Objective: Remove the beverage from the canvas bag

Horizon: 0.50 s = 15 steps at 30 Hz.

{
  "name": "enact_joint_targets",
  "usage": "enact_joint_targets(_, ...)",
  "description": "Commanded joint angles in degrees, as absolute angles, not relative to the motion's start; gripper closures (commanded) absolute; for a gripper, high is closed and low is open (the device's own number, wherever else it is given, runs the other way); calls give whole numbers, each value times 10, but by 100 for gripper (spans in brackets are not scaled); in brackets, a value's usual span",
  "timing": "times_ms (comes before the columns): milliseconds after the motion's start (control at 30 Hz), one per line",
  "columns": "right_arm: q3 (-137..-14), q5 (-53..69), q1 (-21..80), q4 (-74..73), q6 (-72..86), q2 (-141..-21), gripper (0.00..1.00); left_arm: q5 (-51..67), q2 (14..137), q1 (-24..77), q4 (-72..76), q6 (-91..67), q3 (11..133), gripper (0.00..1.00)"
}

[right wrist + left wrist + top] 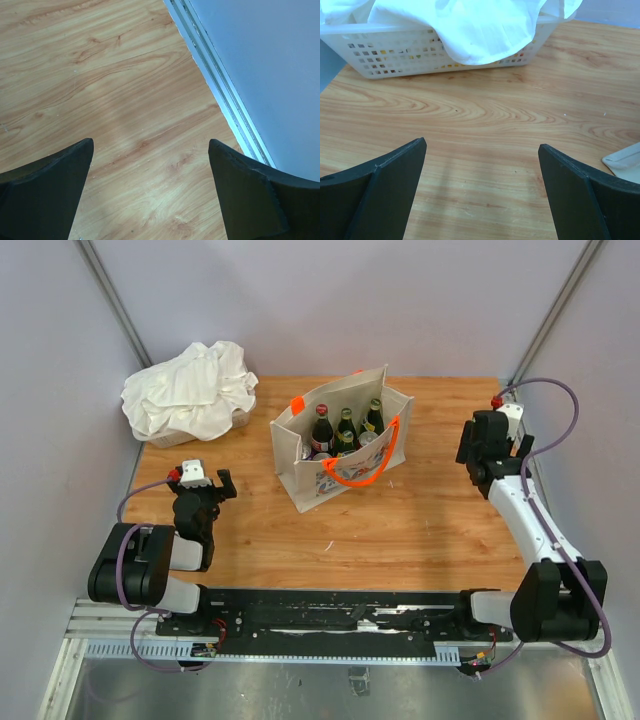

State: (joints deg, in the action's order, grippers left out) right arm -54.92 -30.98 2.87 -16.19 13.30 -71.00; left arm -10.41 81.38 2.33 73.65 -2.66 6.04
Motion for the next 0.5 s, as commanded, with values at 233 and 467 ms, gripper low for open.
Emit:
enact_joint_targets(233, -579, -294, 21, -125, 109, -706, 2, -107, 698, 20, 531, -19, 149, 0)
enact_joint_targets(467, -674, -295, 22, -205, 68, -746, 2, -153, 604, 37, 442, 7, 244, 0)
